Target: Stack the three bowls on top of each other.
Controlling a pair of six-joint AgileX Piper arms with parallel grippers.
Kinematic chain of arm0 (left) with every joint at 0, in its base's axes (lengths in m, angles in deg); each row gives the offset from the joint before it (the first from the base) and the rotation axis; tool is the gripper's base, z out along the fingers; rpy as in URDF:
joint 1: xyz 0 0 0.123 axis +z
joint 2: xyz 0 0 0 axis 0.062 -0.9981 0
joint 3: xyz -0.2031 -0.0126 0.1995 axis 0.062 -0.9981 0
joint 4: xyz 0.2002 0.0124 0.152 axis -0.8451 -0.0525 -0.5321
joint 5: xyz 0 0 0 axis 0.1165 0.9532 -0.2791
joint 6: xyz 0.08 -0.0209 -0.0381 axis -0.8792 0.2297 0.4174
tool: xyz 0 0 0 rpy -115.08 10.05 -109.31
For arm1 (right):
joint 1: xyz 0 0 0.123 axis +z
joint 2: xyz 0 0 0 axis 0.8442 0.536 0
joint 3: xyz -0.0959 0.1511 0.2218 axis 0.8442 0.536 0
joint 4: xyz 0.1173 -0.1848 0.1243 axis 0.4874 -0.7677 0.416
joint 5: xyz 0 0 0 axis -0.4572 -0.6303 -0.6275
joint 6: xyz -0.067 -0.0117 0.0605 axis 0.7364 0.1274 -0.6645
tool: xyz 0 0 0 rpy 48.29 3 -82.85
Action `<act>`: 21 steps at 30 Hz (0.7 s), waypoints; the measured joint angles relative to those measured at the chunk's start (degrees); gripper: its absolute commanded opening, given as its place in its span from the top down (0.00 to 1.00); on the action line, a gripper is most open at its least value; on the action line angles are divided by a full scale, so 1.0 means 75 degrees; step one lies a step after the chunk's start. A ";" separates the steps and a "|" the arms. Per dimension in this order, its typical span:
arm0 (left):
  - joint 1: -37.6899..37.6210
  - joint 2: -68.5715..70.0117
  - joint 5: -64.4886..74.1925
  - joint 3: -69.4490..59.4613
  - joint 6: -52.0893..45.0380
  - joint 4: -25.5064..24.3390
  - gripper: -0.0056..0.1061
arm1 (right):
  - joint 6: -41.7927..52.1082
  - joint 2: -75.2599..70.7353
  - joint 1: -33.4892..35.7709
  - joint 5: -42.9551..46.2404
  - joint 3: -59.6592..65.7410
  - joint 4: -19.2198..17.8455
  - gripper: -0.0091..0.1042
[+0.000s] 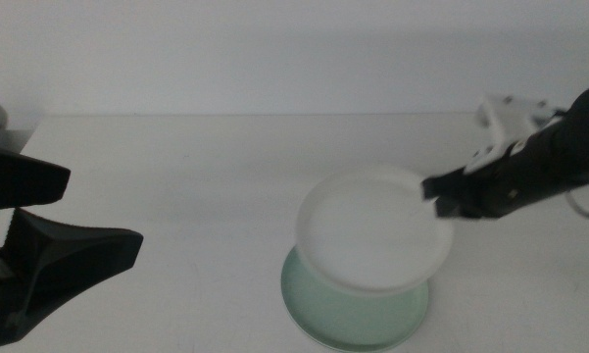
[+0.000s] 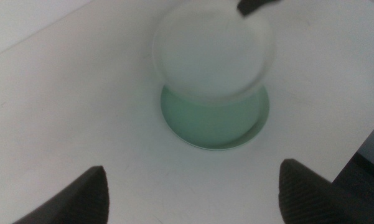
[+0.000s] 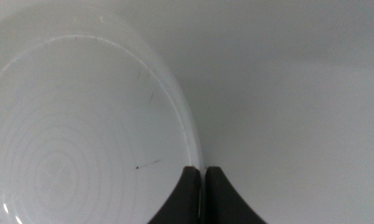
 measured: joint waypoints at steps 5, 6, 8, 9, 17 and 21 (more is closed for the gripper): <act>0.0000 0.0000 0.0000 0.0000 0.0000 0.0000 0.14 | 0.0000 0.0009 0.0631 0.0870 0.0620 0.0110 0.92; 0.0000 0.0000 0.0000 0.0000 0.0000 0.0000 0.14 | 0.0000 0.0015 0.0662 0.0959 0.0677 0.0131 0.92; 0.0000 0.0000 0.0000 0.0000 0.0000 0.0000 0.14 | 0.0000 0.0084 0.0673 0.1116 0.0759 0.0158 0.92; 0.0000 0.0000 0.0000 0.0000 0.0000 0.0000 0.14 | 0.0000 0.0135 0.0680 0.1162 0.0783 0.0159 0.92; 0.0000 0.0000 0.0000 0.0000 0.0000 0.0000 0.14 | 0.0000 0.0623 0.0687 0.1029 0.0830 0.0219 0.91; 0.0000 0.0000 0.0000 0.0000 0.0000 0.0000 0.14 | 0.0000 0.0623 0.0687 0.0981 0.0830 0.0275 0.84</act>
